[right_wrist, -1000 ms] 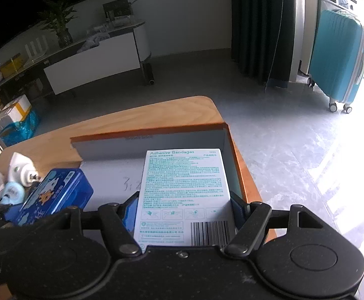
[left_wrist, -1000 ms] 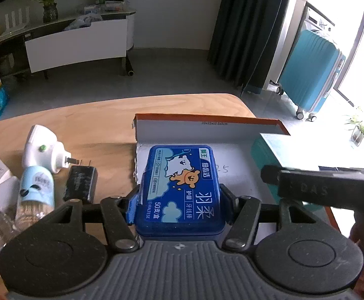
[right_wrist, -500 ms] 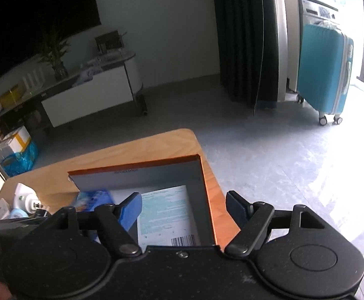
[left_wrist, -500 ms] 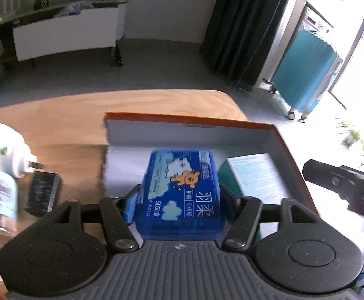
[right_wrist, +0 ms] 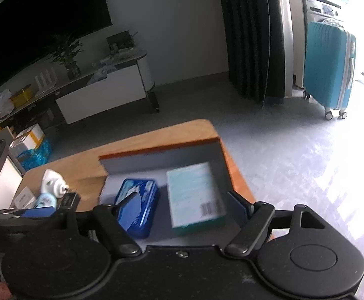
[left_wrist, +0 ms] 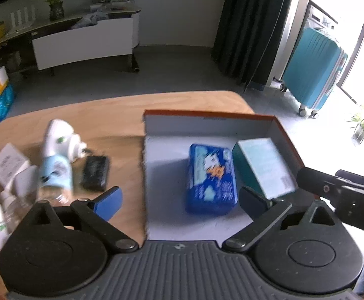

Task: Organize rigid objects
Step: 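Open both tools, releasing the boxes in the tray, and withdraw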

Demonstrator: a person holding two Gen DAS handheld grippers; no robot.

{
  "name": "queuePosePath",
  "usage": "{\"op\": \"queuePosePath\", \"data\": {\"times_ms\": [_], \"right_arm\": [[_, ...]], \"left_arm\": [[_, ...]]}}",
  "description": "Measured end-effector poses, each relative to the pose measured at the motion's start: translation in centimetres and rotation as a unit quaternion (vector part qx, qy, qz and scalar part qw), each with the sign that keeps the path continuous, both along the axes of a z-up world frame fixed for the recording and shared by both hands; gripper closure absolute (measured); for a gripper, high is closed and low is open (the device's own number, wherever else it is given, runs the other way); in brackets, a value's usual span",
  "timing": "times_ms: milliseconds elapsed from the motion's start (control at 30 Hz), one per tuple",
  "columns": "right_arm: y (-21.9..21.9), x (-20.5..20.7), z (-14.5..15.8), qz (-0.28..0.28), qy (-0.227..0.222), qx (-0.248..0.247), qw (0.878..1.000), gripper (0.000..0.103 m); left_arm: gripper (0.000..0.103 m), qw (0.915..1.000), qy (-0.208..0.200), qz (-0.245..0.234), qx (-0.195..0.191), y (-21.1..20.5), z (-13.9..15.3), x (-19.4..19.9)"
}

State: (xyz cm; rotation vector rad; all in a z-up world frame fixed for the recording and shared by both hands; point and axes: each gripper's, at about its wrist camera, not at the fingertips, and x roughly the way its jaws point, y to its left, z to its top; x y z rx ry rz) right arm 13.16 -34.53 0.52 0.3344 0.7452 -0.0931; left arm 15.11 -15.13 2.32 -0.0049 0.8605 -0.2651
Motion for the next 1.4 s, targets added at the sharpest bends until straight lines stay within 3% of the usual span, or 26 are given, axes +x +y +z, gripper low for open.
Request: {"op": "queuePosePath", "data": {"times_ms": [500, 1400], "right_arm": [[4.2, -2.8, 0.7, 0.033, 0.012, 0.000, 0.999, 0.011], [13.9, -2.7, -0.3, 0.147, 0.032, -0.001, 0.989, 0.011]], "left_arm": [[0.000, 0.9990, -0.015, 0.043, 0.001, 5.0, 1.0, -4.3], [0.000, 0.9919, -0.011, 0.125, -0.021, 14.3, -0.5, -8.3]]}}
